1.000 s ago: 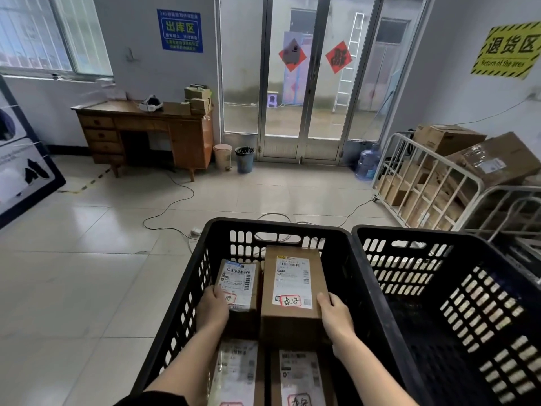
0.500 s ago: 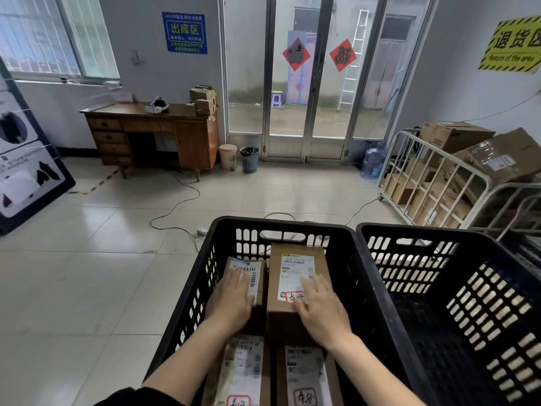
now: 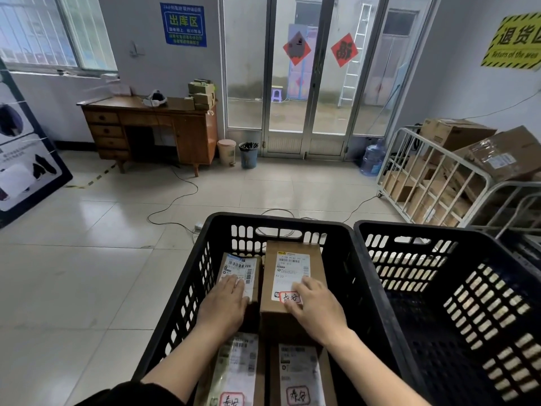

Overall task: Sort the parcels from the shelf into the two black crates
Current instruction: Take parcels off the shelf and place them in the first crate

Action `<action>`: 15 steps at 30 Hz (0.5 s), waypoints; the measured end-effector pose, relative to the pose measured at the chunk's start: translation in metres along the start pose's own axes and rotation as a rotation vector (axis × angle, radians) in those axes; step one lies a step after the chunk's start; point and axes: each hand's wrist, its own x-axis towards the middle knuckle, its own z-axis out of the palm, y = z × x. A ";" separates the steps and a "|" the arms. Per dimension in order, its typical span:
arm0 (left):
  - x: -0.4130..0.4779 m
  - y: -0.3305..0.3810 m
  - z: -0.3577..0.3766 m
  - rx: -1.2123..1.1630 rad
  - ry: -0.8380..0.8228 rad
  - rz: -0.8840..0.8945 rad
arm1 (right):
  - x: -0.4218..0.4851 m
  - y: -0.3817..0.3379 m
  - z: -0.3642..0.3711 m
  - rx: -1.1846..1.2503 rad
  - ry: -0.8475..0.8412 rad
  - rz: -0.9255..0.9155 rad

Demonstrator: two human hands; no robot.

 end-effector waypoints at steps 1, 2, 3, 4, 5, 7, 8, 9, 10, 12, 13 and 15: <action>0.000 0.000 -0.001 -0.005 -0.018 -0.007 | 0.000 0.000 0.001 -0.002 -0.001 0.001; -0.001 0.000 -0.003 -0.010 -0.038 -0.018 | 0.000 -0.001 0.001 -0.004 -0.005 0.003; -0.001 0.000 -0.006 -0.015 -0.050 -0.029 | 0.001 -0.002 -0.001 -0.008 -0.012 0.004; -0.001 0.000 -0.008 -0.021 -0.055 -0.037 | 0.001 -0.003 -0.003 -0.016 -0.021 0.004; -0.002 0.000 -0.011 -0.035 -0.058 -0.045 | 0.001 -0.003 -0.005 -0.020 -0.028 0.002; -0.009 0.002 -0.019 -0.080 -0.050 -0.049 | -0.001 -0.003 -0.011 -0.015 -0.022 0.000; -0.014 0.004 -0.023 -0.101 -0.034 -0.037 | -0.003 -0.002 -0.015 -0.009 -0.009 0.000; -0.019 0.006 -0.027 -0.113 -0.012 -0.018 | -0.007 -0.001 -0.018 -0.008 0.005 -0.002; -0.025 0.008 -0.032 -0.113 0.013 0.002 | -0.011 -0.001 -0.021 -0.012 0.024 -0.007; -0.036 0.011 -0.039 -0.089 0.058 0.032 | -0.022 -0.001 -0.027 -0.029 0.050 -0.015; -0.042 0.013 -0.043 -0.074 0.073 0.042 | -0.028 -0.002 -0.030 -0.037 0.060 -0.020; -0.054 0.016 -0.050 -0.050 0.089 0.065 | -0.040 -0.003 -0.035 -0.048 0.072 -0.034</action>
